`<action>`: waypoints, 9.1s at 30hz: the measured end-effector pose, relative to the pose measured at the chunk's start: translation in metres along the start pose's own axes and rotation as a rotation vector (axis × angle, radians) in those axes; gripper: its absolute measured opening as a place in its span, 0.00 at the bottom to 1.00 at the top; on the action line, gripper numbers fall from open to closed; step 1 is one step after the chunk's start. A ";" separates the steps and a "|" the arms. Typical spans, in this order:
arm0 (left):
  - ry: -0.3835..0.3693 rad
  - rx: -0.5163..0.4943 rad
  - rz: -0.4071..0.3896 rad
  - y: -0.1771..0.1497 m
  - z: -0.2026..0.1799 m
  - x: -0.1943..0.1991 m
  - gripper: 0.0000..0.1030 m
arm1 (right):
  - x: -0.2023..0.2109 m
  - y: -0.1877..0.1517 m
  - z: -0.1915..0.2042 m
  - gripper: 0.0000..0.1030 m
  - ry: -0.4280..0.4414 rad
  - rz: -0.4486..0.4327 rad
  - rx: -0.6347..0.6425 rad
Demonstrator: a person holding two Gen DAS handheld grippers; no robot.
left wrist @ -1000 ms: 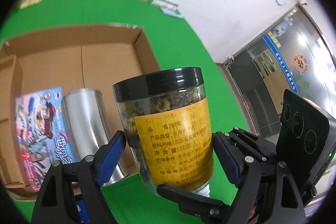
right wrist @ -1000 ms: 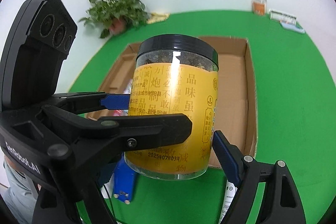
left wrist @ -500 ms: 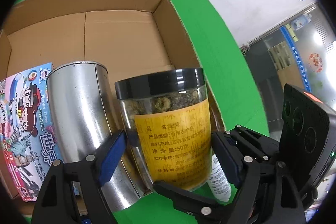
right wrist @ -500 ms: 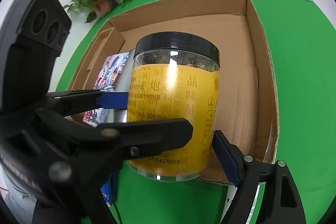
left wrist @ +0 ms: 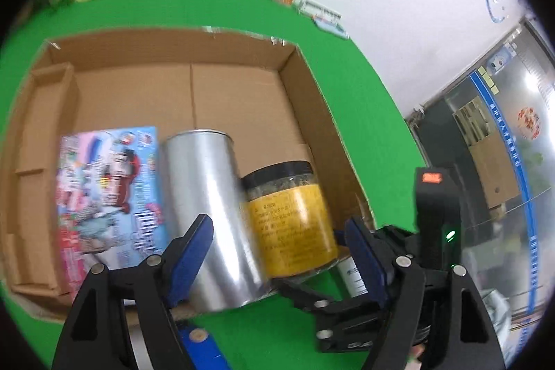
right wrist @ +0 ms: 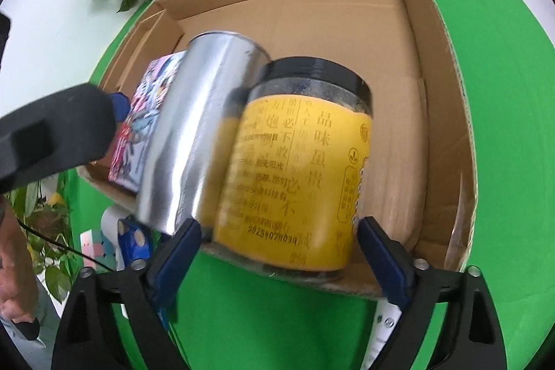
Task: Organize rigid objects
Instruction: 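Lift the jar and lower it into the box beside the cylinder, then open the right tool and move toward the white spray bottle, then grasp the white spray bottle with the right tool, then lift the spray bottle and lower it upright into the box beside the jar, then open the right tool and withdraw from the box, then reach the right tool to the white plastic device and grasp it, then lift the white device and turn it upright in the right tool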
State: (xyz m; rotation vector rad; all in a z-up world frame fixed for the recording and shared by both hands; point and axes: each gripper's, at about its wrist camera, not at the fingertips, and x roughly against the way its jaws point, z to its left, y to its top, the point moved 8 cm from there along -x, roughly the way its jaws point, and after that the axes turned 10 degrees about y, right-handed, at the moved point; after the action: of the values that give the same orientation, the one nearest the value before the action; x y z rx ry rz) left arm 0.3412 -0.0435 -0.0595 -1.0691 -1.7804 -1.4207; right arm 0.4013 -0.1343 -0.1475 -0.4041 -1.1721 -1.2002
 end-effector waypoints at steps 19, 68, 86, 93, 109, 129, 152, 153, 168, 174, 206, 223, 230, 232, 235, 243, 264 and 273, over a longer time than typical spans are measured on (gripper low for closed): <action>0.073 -0.009 -0.444 -0.095 0.015 0.140 0.94 | 0.137 -0.141 0.041 0.99 -0.112 -0.591 0.085; -0.096 0.023 0.220 -0.171 -0.049 -0.057 0.74 | -0.032 -0.183 0.002 0.74 0.202 -0.166 -0.171; -0.153 0.068 0.215 -0.170 -0.045 -0.038 0.42 | -0.039 -0.163 0.043 0.47 0.171 -0.185 -0.103; -0.182 0.045 0.056 -0.108 -0.064 0.010 0.41 | 0.023 -0.114 0.054 0.44 0.124 -0.301 0.012; -0.269 0.171 0.005 0.019 -0.085 0.011 0.41 | 0.117 0.031 0.021 0.44 0.075 -0.301 0.177; -0.228 0.227 0.230 0.022 -0.081 -0.104 0.42 | 0.025 0.069 -0.073 0.41 0.022 -0.139 -0.003; -0.018 0.009 -0.281 -0.016 -0.020 0.105 0.68 | 0.090 0.020 -0.037 0.98 -0.182 -0.402 0.034; 0.006 0.005 -0.332 -0.025 -0.015 0.124 0.79 | 0.097 0.007 -0.028 0.99 -0.201 -0.429 0.059; 0.229 0.035 -0.482 -0.170 0.036 0.203 0.98 | 0.117 -0.168 0.108 0.99 -0.170 -0.554 0.237; 0.250 0.074 -0.392 -0.216 0.061 0.178 0.98 | 0.090 -0.250 0.145 0.99 -0.064 -0.492 0.275; -0.193 0.227 0.176 -0.323 0.022 0.029 0.41 | -0.021 -0.338 0.177 0.70 -0.039 -0.243 0.409; -0.256 0.270 0.203 -0.305 0.024 0.015 0.29 | -0.026 -0.316 0.150 0.64 -0.217 -0.250 0.446; -0.244 0.236 0.140 -0.275 0.023 0.048 0.29 | -0.024 -0.280 0.124 0.64 0.343 -0.200 -0.011; -0.275 0.182 0.134 -0.266 0.004 0.050 0.29 | -0.017 -0.274 0.107 0.64 0.427 -0.220 -0.092; -0.309 0.107 0.131 -0.257 -0.026 0.047 0.32 | 0.009 -0.271 0.075 0.87 0.283 -0.317 -0.111; -0.234 0.129 0.073 -0.257 -0.011 0.038 0.64 | 0.050 -0.281 0.036 0.87 0.013 -0.374 -0.097; -0.302 0.170 0.142 -0.290 0.024 0.044 0.64 | -0.039 -0.292 0.135 0.62 -0.229 -0.208 0.220; -0.363 0.192 0.207 -0.297 0.016 0.025 0.62 | -0.036 -0.291 0.144 0.62 -0.010 -0.189 0.071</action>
State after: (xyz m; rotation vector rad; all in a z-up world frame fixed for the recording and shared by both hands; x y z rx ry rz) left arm 0.0694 -0.0508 -0.1827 -1.4270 -1.9394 -0.9545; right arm 0.0817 -0.1142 -0.2112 -0.2504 -1.2793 -1.3162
